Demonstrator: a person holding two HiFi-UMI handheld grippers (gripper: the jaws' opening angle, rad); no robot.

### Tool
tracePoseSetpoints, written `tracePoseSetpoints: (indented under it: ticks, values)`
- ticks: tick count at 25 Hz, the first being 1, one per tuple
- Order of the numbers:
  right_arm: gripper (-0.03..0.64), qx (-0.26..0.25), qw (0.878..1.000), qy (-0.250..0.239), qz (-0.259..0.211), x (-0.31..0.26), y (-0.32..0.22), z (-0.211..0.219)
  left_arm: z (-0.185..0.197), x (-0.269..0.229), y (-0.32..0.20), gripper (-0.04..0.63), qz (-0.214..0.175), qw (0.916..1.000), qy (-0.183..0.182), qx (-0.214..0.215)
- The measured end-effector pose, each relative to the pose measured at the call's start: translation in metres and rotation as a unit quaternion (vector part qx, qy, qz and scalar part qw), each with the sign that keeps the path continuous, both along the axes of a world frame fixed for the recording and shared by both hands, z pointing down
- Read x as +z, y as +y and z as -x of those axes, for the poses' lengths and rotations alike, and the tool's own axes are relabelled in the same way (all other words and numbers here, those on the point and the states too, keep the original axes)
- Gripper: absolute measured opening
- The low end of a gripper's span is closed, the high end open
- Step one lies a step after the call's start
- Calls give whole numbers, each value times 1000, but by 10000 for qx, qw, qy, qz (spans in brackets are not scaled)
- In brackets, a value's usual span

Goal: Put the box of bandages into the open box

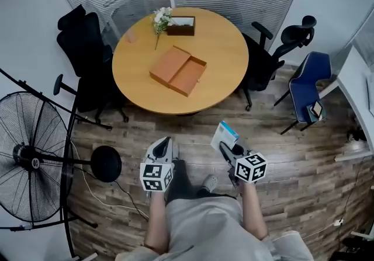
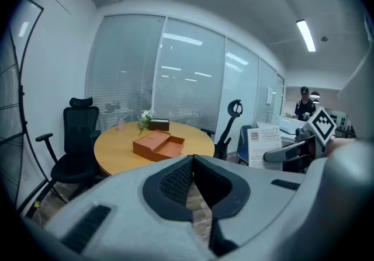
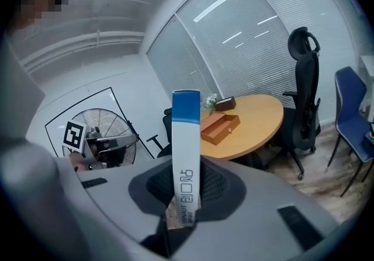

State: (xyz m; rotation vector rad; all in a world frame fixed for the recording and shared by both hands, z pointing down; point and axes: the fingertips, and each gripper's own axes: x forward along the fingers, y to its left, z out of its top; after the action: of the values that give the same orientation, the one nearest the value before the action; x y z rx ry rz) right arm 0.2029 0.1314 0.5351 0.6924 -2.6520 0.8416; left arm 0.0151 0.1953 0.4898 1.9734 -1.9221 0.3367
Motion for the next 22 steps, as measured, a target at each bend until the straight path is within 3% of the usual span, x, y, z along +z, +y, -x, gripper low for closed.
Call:
tracePoseSetpoints:
  ticks: [8, 22]
  values:
    - [60, 156, 9997, 29, 167, 12, -39, 23, 36, 7, -64, 9, 16, 10000, -37, 53]
    - [52, 666, 9955, 76, 663, 22, -161, 134, 135, 9, -225, 9, 14, 9992, -61, 403]
